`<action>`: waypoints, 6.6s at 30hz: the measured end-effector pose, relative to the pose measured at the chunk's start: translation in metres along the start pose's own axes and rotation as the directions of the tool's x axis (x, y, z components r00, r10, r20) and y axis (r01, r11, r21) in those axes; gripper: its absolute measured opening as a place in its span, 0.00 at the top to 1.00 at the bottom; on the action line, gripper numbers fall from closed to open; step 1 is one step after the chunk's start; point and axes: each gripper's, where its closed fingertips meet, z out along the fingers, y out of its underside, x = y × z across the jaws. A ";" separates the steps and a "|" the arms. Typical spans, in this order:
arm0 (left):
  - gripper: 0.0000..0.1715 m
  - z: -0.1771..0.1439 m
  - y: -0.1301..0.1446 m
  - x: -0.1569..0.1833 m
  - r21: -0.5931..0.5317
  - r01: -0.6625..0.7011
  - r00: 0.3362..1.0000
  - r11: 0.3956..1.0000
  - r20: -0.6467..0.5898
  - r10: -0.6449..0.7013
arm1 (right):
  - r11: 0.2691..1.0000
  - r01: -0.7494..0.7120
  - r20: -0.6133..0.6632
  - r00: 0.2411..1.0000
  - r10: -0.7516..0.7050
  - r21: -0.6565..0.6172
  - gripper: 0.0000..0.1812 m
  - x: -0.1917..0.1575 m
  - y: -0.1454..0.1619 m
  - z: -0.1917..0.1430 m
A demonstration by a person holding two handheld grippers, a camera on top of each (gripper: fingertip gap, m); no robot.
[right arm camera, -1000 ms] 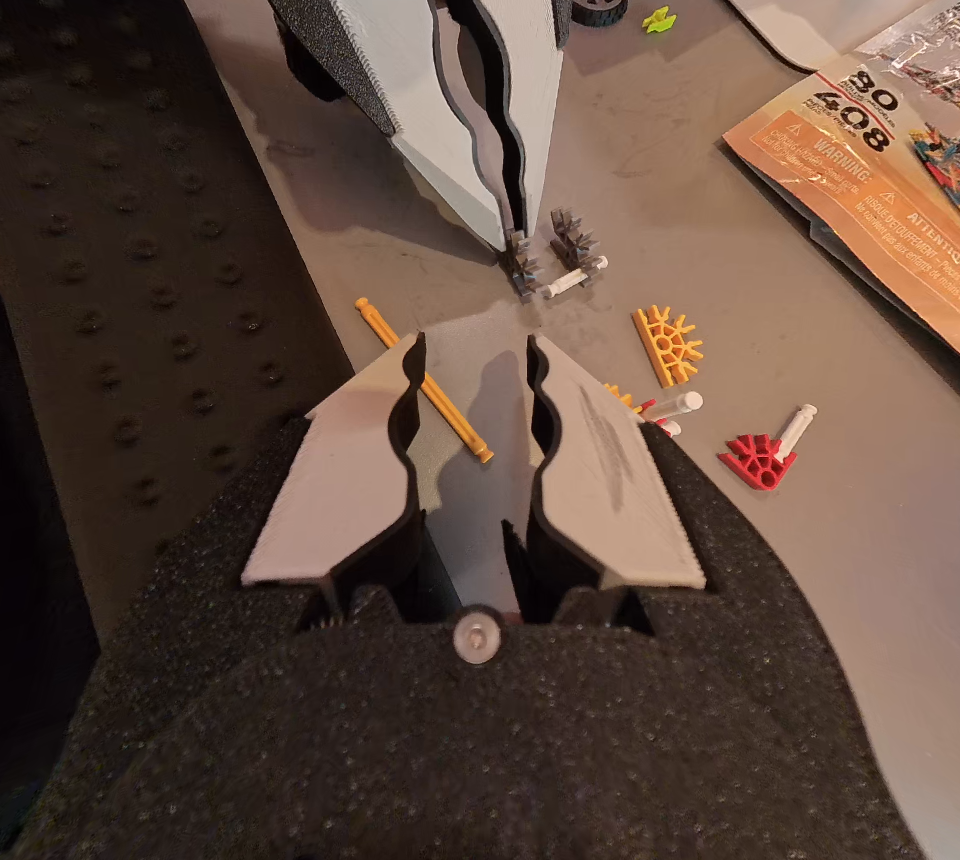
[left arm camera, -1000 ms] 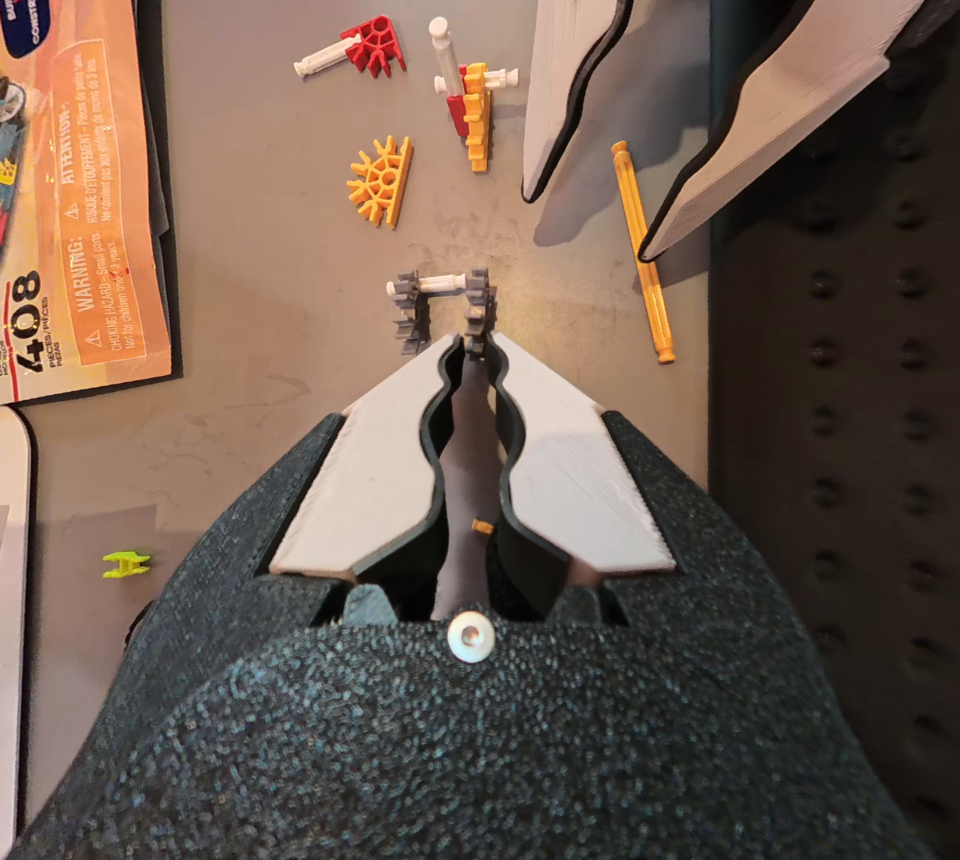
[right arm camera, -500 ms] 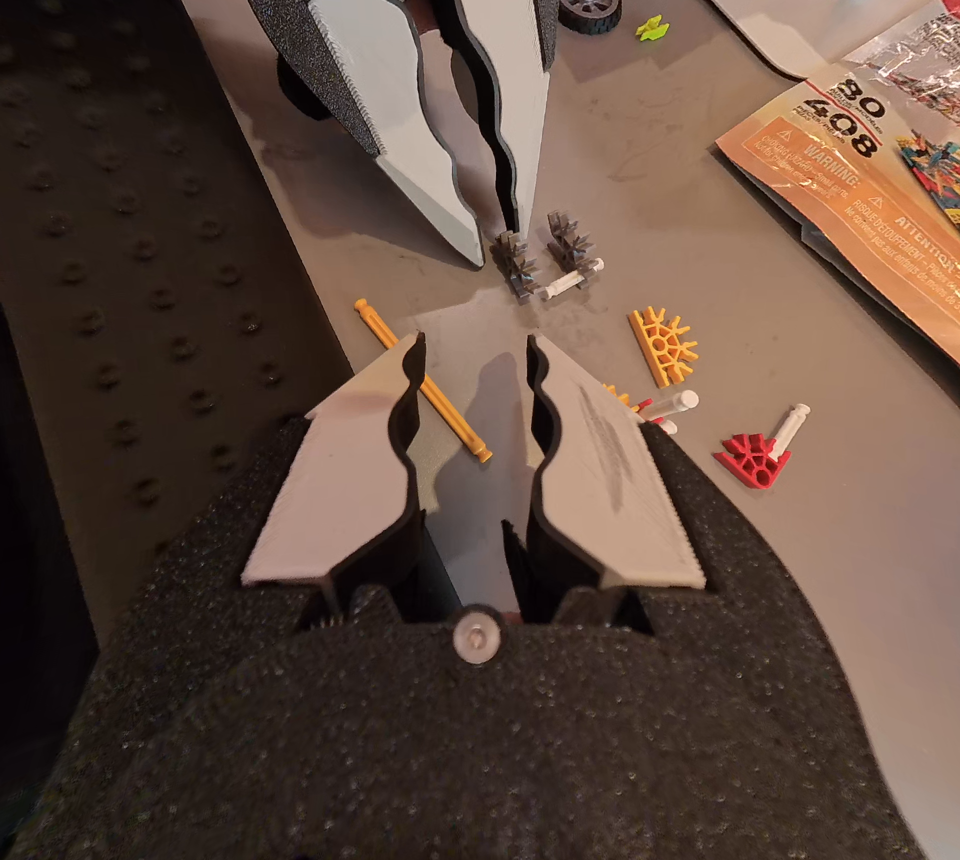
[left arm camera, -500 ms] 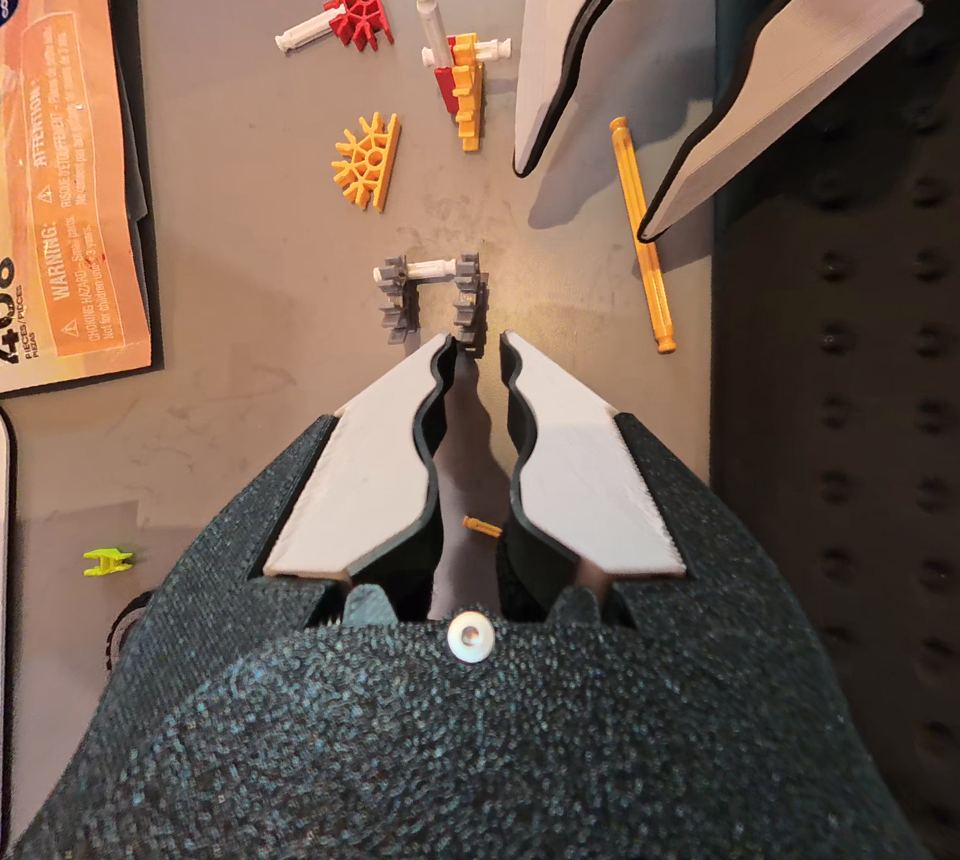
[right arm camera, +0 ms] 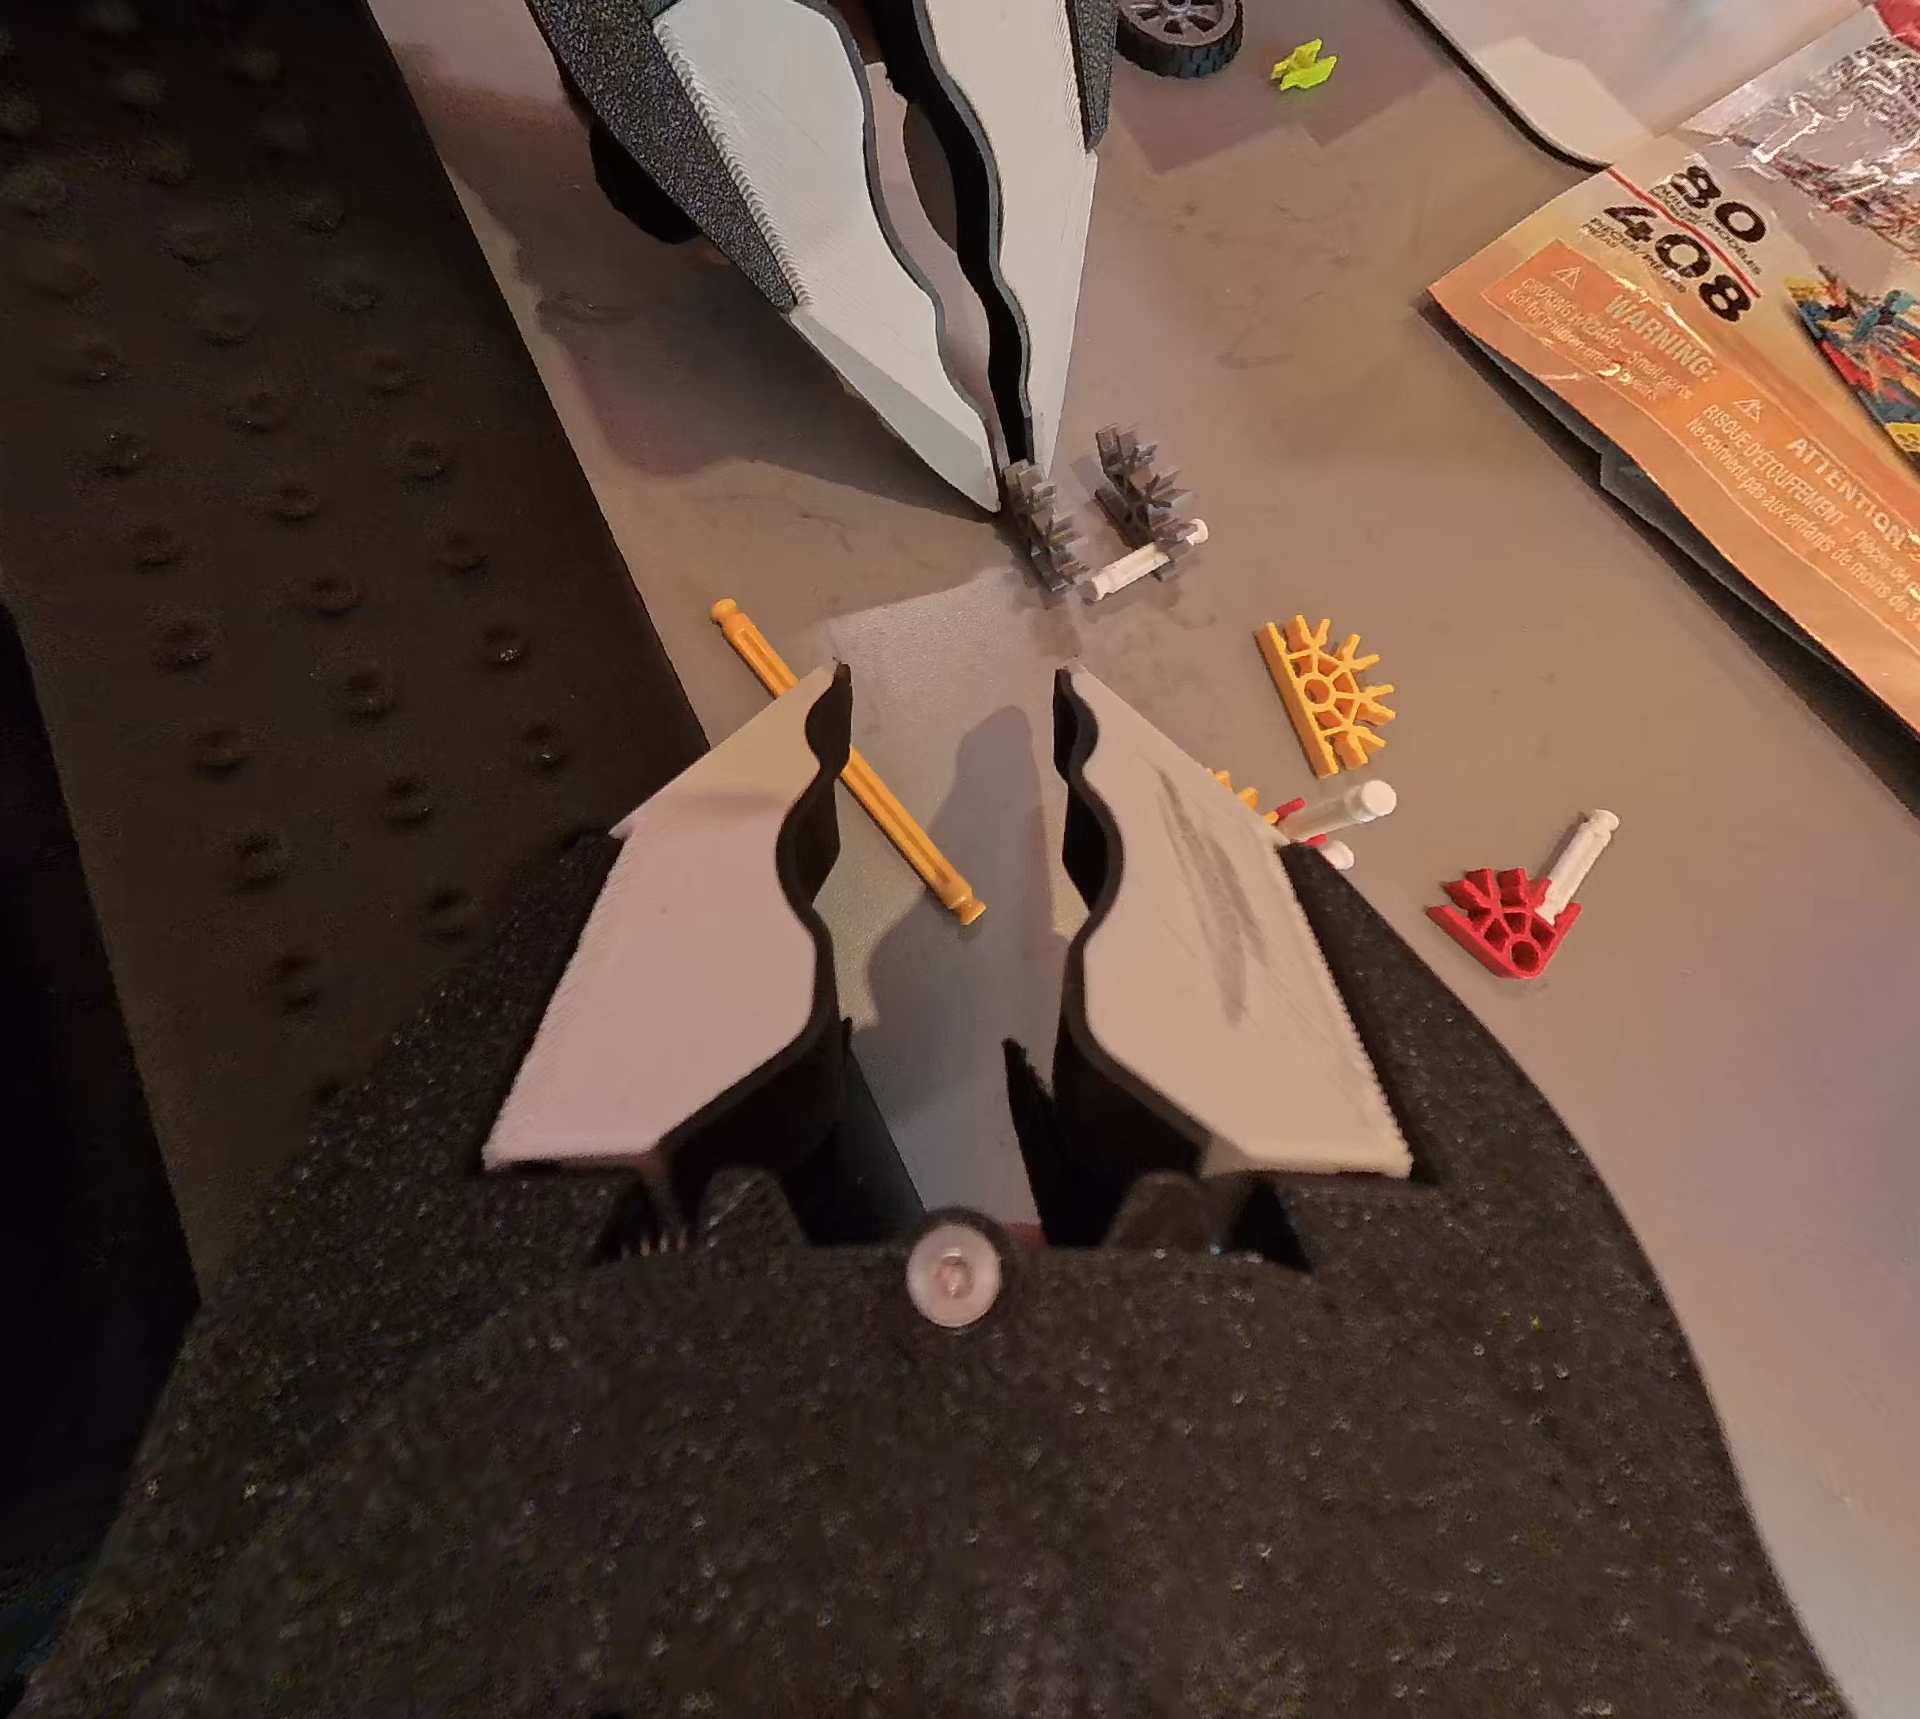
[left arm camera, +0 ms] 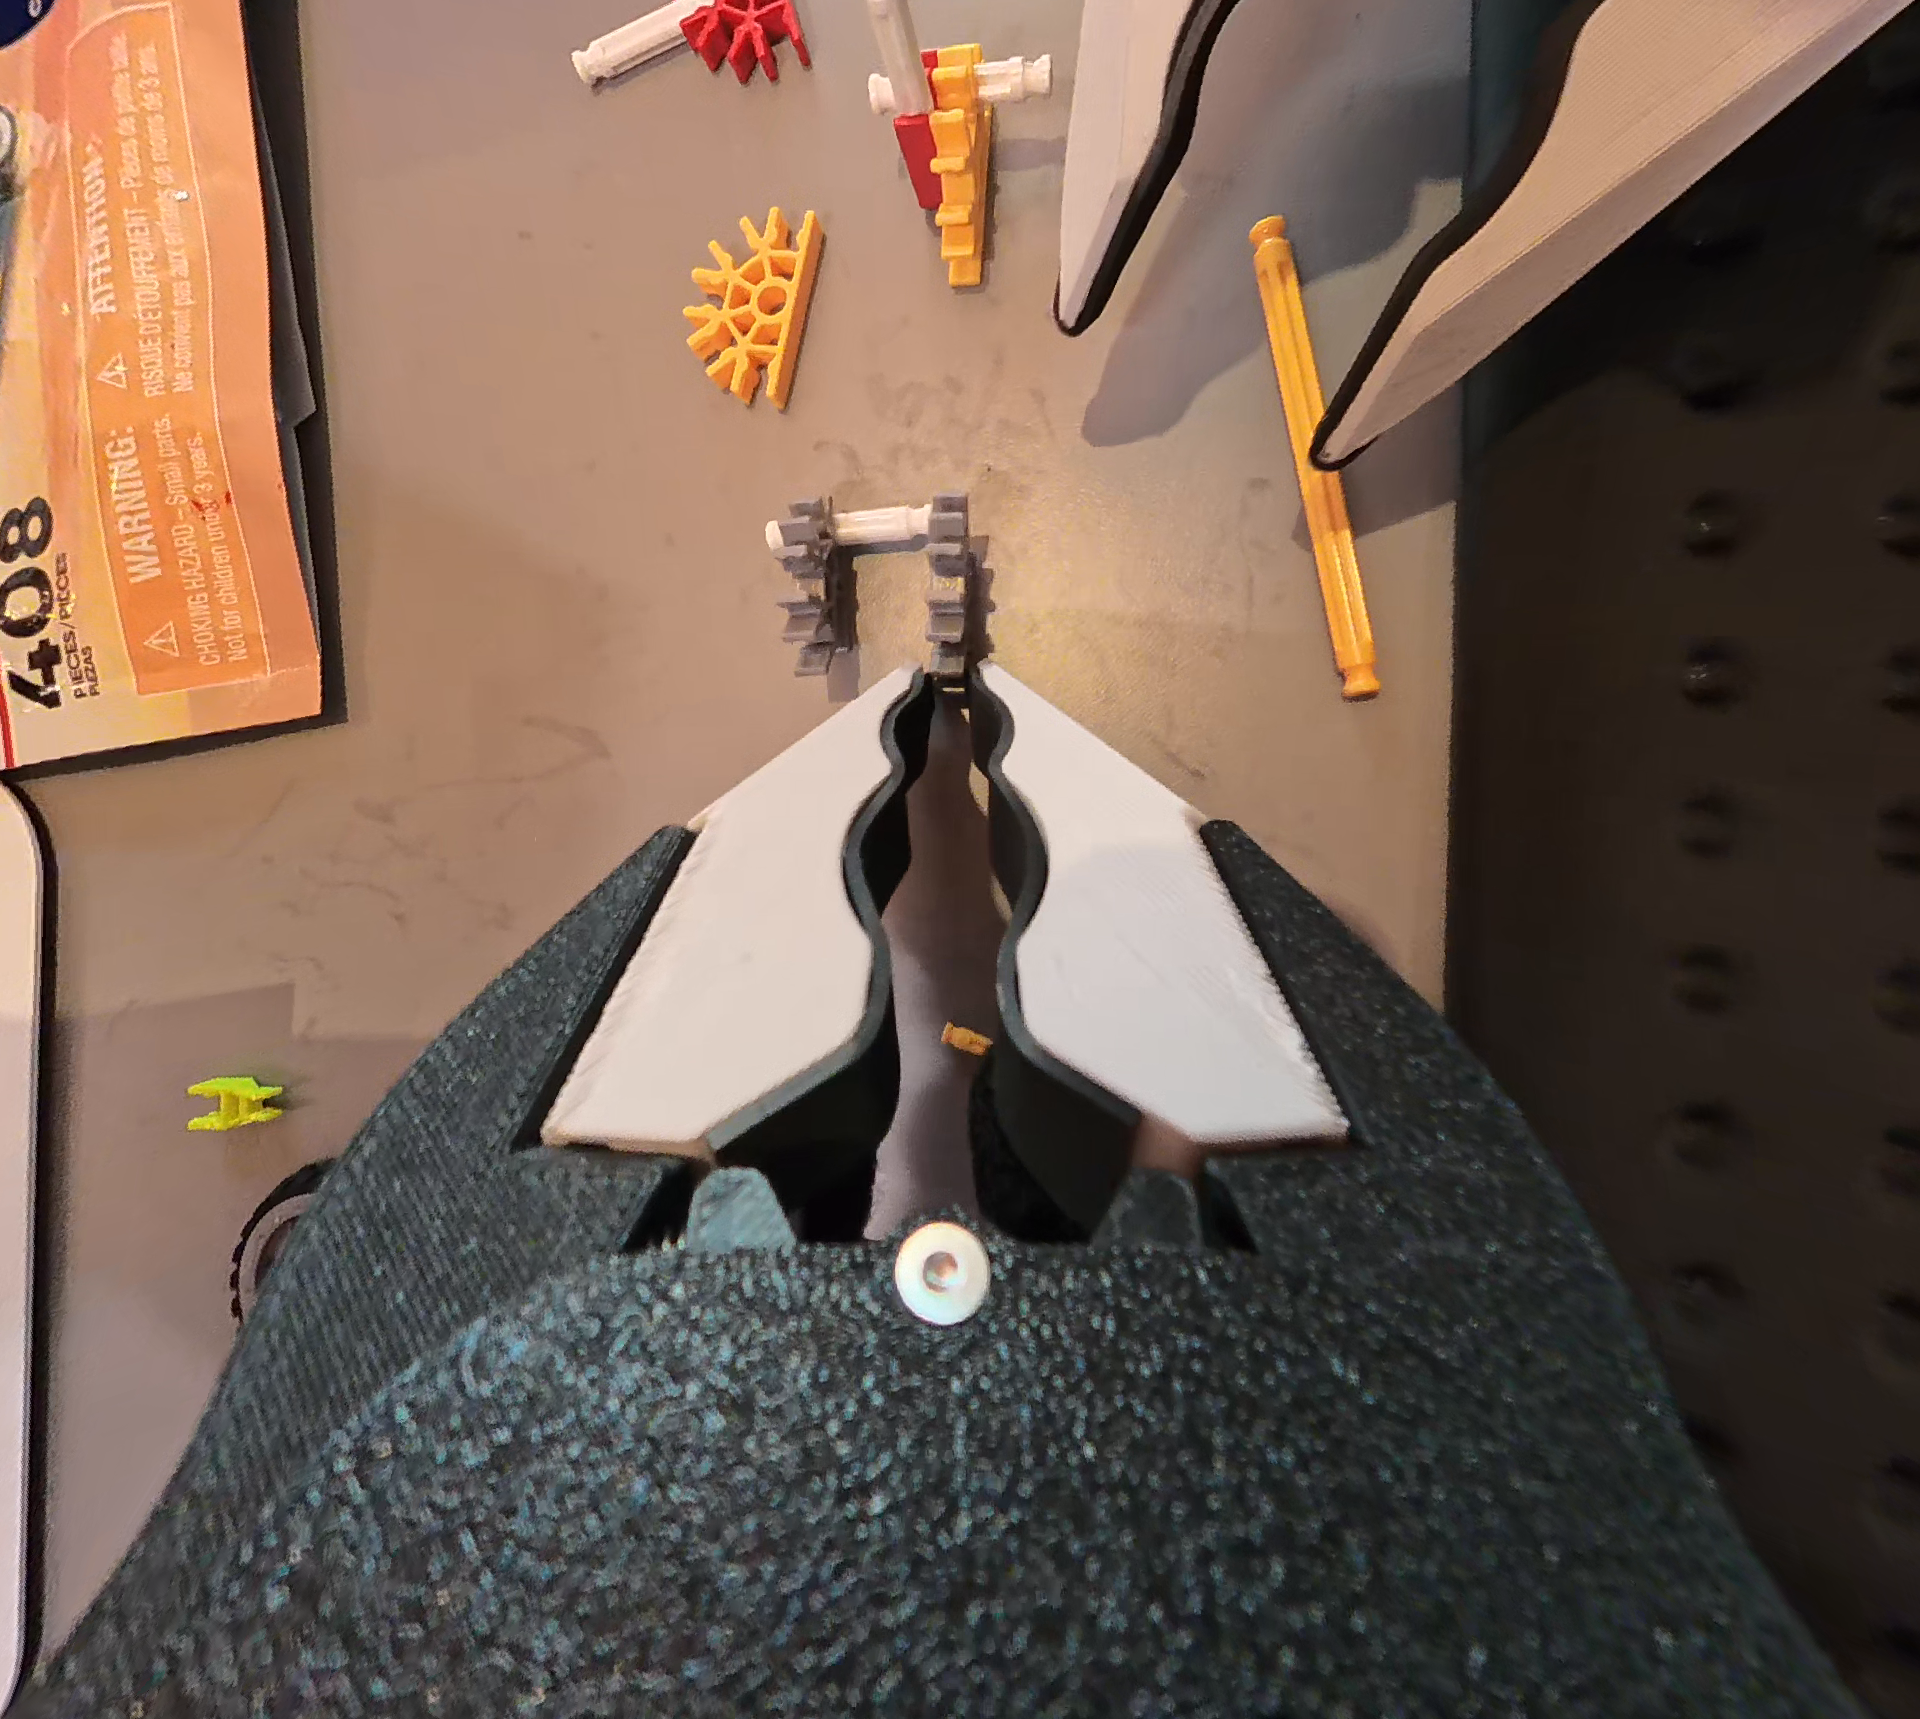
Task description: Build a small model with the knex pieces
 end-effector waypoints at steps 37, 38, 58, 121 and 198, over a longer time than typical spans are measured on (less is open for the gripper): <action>0.88 -0.003 0.002 0.005 0.028 0.092 0.995 0.995 -0.034 -0.091 | 1.000 0.003 -0.015 1.000 -0.002 0.003 0.79 0.001 0.000 0.000; 0.88 -0.003 0.002 0.005 0.029 0.094 0.995 0.995 -0.036 -0.093 | 1.000 0.004 -0.015 1.000 -0.004 0.002 0.79 0.001 0.001 0.000; 0.94 -0.001 -0.006 0.023 0.052 -0.004 0.995 0.999 -0.096 0.009 | 1.000 0.014 -0.022 1.000 -0.014 -0.001 0.79 0.001 0.001 0.000; 0.80 -0.025 -0.004 -0.032 0.147 -0.113 0.993 0.983 0.039 0.108 | 0.998 0.004 -0.112 0.994 -0.011 -0.065 0.83 0.020 -0.019 0.032; 0.97 -0.003 0.001 -0.022 0.107 -0.091 0.992 0.990 -0.073 0.099 | 0.997 0.007 0.021 1.000 -0.005 -0.079 0.73 0.028 -0.010 0.046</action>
